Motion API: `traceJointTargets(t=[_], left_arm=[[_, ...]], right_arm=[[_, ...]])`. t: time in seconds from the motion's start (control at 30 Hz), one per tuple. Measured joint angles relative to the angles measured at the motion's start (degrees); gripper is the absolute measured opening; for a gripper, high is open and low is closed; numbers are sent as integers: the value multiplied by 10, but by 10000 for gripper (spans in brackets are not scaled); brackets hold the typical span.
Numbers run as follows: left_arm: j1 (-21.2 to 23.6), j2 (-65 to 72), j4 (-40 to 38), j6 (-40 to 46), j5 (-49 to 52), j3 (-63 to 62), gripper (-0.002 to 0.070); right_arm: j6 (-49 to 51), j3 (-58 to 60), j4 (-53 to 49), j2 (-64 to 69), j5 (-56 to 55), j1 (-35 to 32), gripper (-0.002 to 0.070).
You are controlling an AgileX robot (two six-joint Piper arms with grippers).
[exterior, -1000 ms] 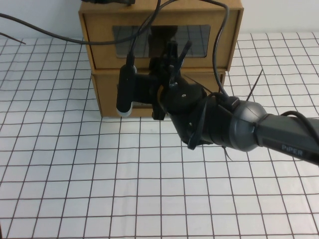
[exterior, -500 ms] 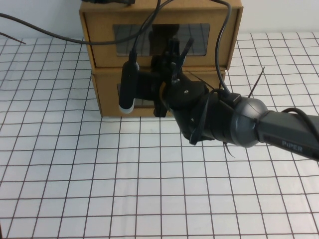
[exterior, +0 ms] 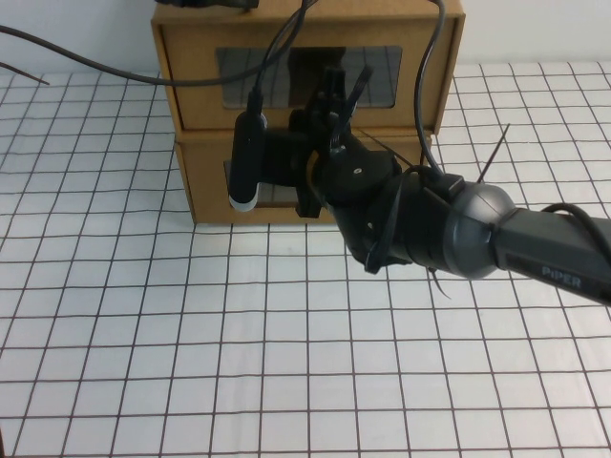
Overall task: Open the shoe box
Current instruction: 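Pull the top drawer of the cardboard box fully open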
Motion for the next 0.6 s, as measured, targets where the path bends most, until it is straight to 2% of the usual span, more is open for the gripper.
traceJointTargets(t=[0.23,0.6], left_arm=[[0,0,0,-5,0,0,-5],[0,6,-6,-17,-1,0,-5]], right_arm=[[-3,0,-1,0,6,2,10],[-68,-1,48,-2,58,26,6]])
